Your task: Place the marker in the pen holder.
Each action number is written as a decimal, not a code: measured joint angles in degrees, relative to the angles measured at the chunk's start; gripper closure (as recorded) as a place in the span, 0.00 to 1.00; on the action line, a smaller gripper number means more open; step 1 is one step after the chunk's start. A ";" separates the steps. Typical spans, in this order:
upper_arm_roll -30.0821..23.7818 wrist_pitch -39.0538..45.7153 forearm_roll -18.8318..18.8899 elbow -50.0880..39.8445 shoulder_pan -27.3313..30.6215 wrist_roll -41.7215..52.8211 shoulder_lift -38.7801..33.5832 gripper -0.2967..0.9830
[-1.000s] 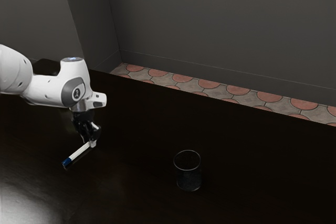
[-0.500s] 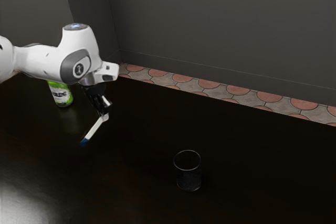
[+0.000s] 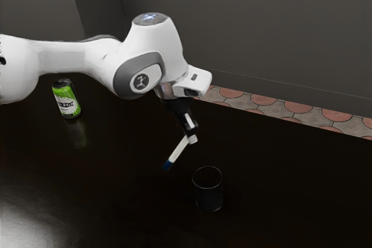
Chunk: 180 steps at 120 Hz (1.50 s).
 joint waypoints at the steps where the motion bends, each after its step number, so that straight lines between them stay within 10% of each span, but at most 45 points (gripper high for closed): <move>1: -0.29 -0.01 0.00 0.18 -0.04 -0.07 0.07 0.85; 142: -2.92 -0.35 0.71 10.20 -1.88 -6.23 15.88 0.82; 180: 2.23 -12.52 -0.67 14.81 -1.18 -2.91 3.24 0.39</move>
